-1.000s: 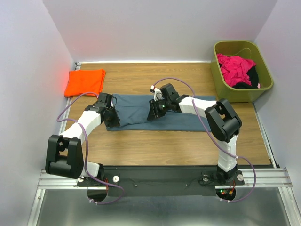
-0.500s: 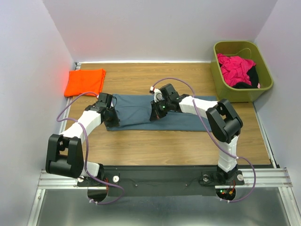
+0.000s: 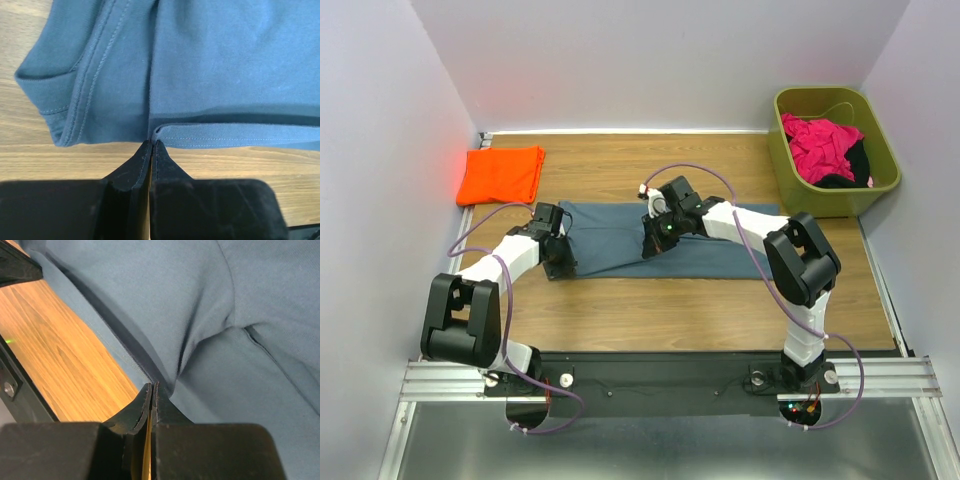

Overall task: Fold and stack the t-shirts
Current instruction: Fold the tshirt

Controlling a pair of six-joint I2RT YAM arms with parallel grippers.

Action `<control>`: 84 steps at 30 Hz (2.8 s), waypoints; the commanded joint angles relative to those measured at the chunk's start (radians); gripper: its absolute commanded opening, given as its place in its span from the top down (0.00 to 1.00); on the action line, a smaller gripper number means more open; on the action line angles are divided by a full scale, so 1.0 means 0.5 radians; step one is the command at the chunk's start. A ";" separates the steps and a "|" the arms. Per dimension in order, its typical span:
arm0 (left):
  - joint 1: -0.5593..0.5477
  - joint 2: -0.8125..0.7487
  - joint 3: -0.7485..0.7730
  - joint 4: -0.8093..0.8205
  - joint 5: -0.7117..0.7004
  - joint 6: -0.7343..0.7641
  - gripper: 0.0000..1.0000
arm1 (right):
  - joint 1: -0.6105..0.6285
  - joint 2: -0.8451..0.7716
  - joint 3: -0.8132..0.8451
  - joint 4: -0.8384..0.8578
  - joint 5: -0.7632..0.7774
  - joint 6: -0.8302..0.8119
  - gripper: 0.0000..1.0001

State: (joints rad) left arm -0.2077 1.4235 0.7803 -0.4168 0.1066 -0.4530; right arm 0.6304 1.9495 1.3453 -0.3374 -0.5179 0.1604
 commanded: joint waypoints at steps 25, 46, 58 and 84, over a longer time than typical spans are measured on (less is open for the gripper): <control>0.001 0.052 0.311 -0.105 -0.195 0.148 0.93 | 0.009 0.105 0.316 -0.147 0.112 -0.032 0.98; -0.029 0.289 0.415 0.097 -0.397 0.262 0.90 | -0.015 0.184 0.439 -0.147 0.361 0.011 0.94; -0.032 0.282 0.256 0.134 -0.443 0.145 0.90 | -0.012 0.310 0.571 -0.147 0.431 -0.023 0.91; -0.253 0.018 0.354 -0.026 -0.585 -0.170 0.47 | -0.067 -0.045 0.259 -0.172 0.820 0.100 0.61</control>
State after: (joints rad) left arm -0.3141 1.3983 0.9512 -0.4129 -0.1867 -0.4694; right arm 0.6270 2.0018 1.5574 -0.4110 -0.2546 0.1928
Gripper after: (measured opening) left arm 0.534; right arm 0.311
